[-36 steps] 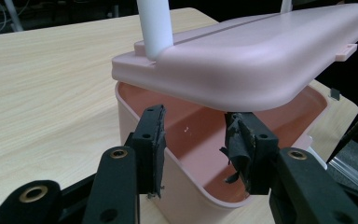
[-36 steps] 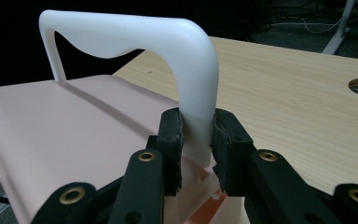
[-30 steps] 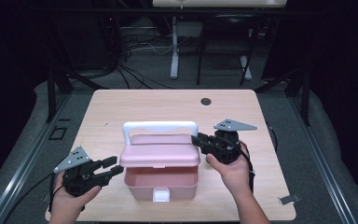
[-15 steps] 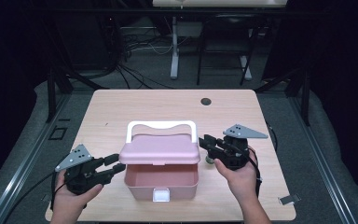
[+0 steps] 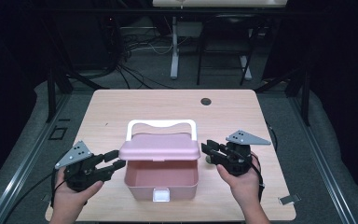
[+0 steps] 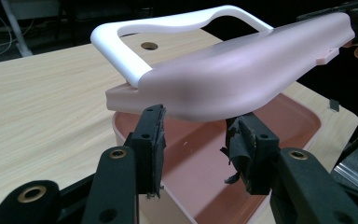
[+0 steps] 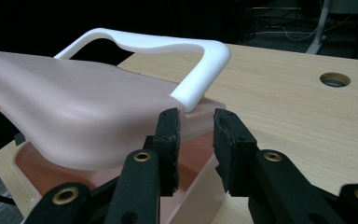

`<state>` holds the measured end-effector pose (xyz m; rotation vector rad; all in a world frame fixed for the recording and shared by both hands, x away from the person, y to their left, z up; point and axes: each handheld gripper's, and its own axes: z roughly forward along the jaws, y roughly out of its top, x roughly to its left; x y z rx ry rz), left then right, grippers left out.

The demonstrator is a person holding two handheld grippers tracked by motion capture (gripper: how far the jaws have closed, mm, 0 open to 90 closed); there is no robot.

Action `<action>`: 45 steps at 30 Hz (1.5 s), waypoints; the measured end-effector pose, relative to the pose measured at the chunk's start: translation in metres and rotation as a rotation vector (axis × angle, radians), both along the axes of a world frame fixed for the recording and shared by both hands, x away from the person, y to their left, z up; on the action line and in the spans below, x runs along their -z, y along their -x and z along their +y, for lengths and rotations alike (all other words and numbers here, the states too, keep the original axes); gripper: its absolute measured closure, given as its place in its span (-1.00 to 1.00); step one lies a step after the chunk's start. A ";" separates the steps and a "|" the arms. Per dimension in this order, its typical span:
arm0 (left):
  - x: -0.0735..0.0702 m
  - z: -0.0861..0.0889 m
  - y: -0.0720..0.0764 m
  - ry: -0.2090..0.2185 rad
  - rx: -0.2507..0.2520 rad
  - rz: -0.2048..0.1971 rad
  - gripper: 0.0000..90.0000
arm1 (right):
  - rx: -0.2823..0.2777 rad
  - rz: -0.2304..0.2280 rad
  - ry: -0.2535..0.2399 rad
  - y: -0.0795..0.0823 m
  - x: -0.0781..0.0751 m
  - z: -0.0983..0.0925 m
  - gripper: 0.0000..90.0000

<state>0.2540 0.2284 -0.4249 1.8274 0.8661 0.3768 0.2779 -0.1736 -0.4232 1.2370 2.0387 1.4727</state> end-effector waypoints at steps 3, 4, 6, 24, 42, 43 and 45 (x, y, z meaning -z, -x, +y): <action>-0.002 0.000 -0.001 0.003 -0.003 -0.004 0.28 | 0.003 0.002 -0.003 0.001 0.001 -0.001 0.58; -0.002 0.000 -0.001 0.003 -0.003 -0.004 0.28 | 0.003 0.002 -0.003 0.001 0.001 -0.001 0.58; -0.002 0.000 -0.001 0.001 -0.005 -0.007 0.29 | 0.003 0.003 0.000 0.002 0.001 -0.001 0.58; -0.011 -0.002 -0.006 0.004 -0.015 -0.034 0.49 | -0.013 0.039 0.037 0.014 0.021 0.003 0.54; -0.013 -0.002 -0.011 0.026 -0.022 -0.038 0.52 | -0.038 0.072 0.114 0.020 0.048 0.020 0.49; -0.014 -0.002 -0.011 0.028 -0.024 -0.038 0.52 | -0.042 0.079 0.121 0.020 0.050 0.023 0.49; -0.014 -0.002 -0.012 0.029 -0.024 -0.037 0.52 | -0.042 0.082 0.126 0.020 0.051 0.024 0.49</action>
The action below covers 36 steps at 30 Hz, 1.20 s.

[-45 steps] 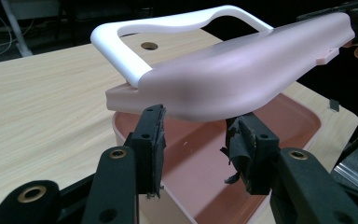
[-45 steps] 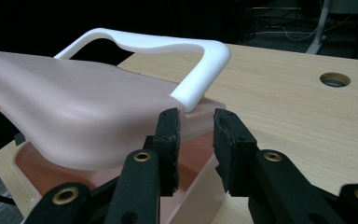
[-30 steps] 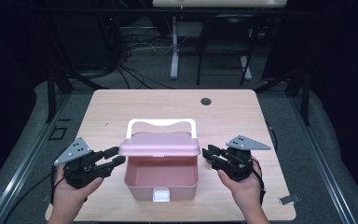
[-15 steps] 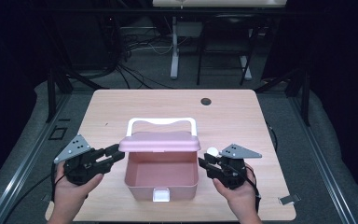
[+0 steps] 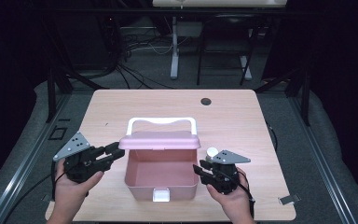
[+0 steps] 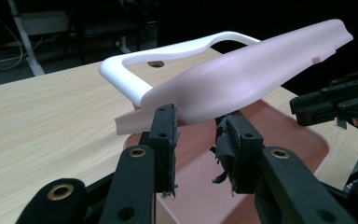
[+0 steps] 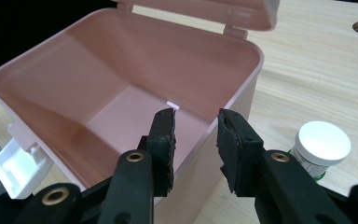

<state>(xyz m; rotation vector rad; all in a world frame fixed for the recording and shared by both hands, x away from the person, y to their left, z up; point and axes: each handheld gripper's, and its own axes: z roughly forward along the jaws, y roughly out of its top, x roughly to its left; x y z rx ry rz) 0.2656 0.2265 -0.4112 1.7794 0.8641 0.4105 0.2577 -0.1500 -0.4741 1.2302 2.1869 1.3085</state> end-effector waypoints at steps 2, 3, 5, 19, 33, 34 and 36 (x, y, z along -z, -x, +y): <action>0.000 0.000 -0.001 0.002 -0.002 -0.001 0.52 | 0.001 0.001 0.013 0.000 0.002 0.002 0.49; -0.001 0.000 -0.001 0.002 0.000 -0.004 0.52 | 0.001 -0.002 0.017 0.000 0.003 0.003 0.49; -0.002 0.000 -0.002 -0.004 -0.001 0.001 0.53 | -0.003 0.000 0.020 0.001 0.004 0.004 0.49; -0.006 -0.002 -0.014 0.000 -0.018 -0.009 0.55 | 0.003 0.005 0.020 0.006 0.011 0.004 0.49; -0.006 -0.004 -0.031 0.011 -0.042 -0.019 0.61 | 0.003 0.001 0.007 0.007 0.012 0.003 0.49; -0.006 -0.004 -0.032 0.014 -0.044 -0.017 0.62 | 0.003 0.001 0.007 0.007 0.012 0.003 0.49; -0.005 -0.004 -0.033 0.015 -0.047 -0.019 0.65 | 0.004 0.000 0.005 0.007 0.012 0.003 0.49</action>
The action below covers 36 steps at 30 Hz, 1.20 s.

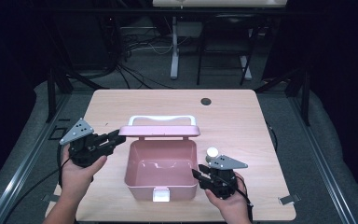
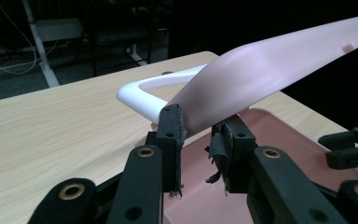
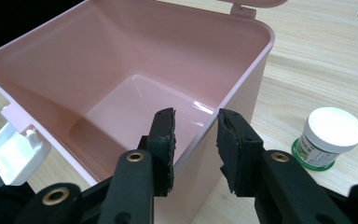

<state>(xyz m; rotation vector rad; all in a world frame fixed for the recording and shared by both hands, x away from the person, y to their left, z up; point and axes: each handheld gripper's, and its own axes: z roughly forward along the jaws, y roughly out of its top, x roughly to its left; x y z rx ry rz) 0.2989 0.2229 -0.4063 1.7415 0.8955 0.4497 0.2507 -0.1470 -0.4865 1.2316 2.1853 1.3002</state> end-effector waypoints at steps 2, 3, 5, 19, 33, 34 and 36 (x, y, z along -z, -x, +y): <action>0.001 0.000 -0.002 -0.004 0.000 0.002 0.66 | -0.001 0.000 -0.002 0.000 0.000 0.000 0.49; 0.002 0.000 -0.004 0.004 -0.006 -0.001 0.67 | -0.001 0.000 -0.003 0.000 0.000 0.000 0.49; 0.002 0.000 -0.005 0.005 -0.008 0.000 0.67 | -0.001 0.001 -0.003 0.000 0.000 0.000 0.49; 0.006 -0.001 -0.020 0.011 -0.024 0.003 0.70 | 0.001 -0.001 -0.006 -0.001 0.001 0.000 0.48; 0.010 -0.002 -0.033 0.006 -0.034 0.016 0.74 | 0.001 0.001 -0.007 -0.002 0.001 0.000 0.47; 0.010 -0.003 -0.034 0.018 -0.043 0.022 0.74 | 0.002 0.000 -0.009 -0.002 0.002 0.000 0.46; 0.011 -0.003 -0.036 0.022 -0.046 0.026 0.75 | 0.002 0.001 -0.008 -0.002 0.002 0.000 0.46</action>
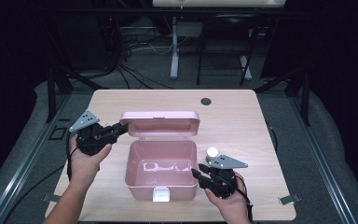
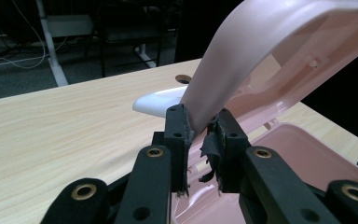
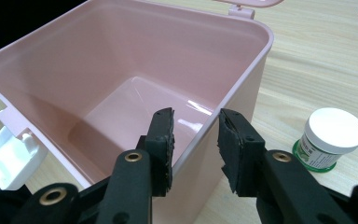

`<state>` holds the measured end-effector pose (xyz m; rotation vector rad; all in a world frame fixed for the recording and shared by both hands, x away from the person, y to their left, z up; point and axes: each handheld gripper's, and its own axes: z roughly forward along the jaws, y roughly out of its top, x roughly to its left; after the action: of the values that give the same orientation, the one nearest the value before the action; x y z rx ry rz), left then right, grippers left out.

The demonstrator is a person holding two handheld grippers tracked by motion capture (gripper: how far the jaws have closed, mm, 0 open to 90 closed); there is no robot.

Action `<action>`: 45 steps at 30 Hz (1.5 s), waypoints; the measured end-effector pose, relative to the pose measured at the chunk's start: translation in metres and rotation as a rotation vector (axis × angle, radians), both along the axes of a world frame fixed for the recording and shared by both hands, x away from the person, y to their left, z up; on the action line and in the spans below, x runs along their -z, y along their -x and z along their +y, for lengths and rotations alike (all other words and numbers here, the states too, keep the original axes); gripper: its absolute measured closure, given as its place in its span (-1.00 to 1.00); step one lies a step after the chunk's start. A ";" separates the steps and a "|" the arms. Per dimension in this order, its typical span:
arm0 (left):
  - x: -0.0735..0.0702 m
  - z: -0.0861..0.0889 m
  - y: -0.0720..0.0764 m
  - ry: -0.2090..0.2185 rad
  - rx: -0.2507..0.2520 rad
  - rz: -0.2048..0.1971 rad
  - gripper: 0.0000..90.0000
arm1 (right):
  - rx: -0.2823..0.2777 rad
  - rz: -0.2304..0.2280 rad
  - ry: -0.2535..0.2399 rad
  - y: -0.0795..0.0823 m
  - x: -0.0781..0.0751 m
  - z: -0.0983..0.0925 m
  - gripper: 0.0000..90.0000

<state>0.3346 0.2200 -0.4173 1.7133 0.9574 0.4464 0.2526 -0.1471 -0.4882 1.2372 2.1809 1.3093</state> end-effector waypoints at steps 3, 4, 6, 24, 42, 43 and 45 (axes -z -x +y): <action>0.000 0.000 -0.002 -0.001 -0.002 0.005 0.75 | 0.002 0.000 -0.001 0.000 0.000 0.000 0.46; 0.000 0.000 -0.002 -0.001 -0.002 0.005 0.75 | 0.002 0.000 -0.001 0.000 0.000 0.000 0.46; 0.001 -0.001 -0.005 0.001 -0.005 0.007 0.76 | 0.002 0.000 -0.001 0.000 0.000 0.000 0.46; 0.007 0.000 -0.015 0.016 -0.010 0.024 0.78 | 0.007 -0.001 -0.002 0.000 0.000 0.001 0.46; 0.014 -0.001 -0.025 0.026 -0.032 0.042 0.81 | 0.010 0.001 -0.003 0.000 0.001 0.001 0.45; 0.014 -0.001 -0.025 0.026 -0.032 0.042 0.82 | 0.010 0.001 -0.003 0.000 0.001 0.001 0.45; 0.016 -0.001 -0.026 0.031 -0.033 0.048 0.81 | 0.010 0.002 -0.004 0.000 0.001 0.001 0.45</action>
<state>0.3606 0.2192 -0.4334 1.6890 1.0236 0.4118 0.2522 -0.1459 -0.4890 1.2504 2.1716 1.3097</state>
